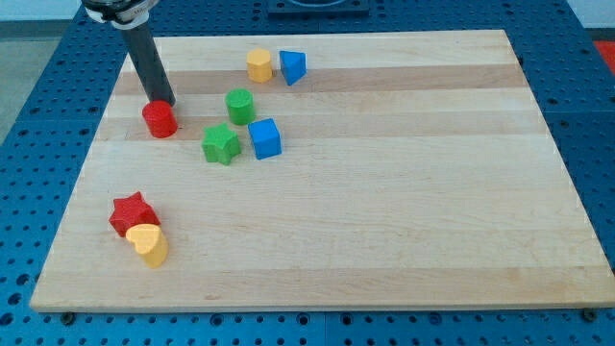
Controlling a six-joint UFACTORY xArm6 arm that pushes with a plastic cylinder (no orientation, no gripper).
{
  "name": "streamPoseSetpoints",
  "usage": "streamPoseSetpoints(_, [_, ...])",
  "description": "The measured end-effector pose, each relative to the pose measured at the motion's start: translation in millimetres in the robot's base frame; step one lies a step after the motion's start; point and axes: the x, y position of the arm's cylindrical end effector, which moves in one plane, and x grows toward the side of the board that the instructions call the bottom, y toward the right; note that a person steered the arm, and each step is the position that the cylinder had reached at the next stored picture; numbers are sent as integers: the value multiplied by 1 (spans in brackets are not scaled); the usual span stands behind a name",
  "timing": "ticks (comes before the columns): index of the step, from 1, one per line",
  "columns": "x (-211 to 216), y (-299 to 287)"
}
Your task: Place the red circle towards the top of the red star
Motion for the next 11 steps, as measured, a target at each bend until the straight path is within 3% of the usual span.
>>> streamPoseSetpoints(7, [121, 5])
streamPoseSetpoints(8, [98, 5])
streamPoseSetpoints(10, [-44, 10])
streamPoseSetpoints(11, [-43, 15])
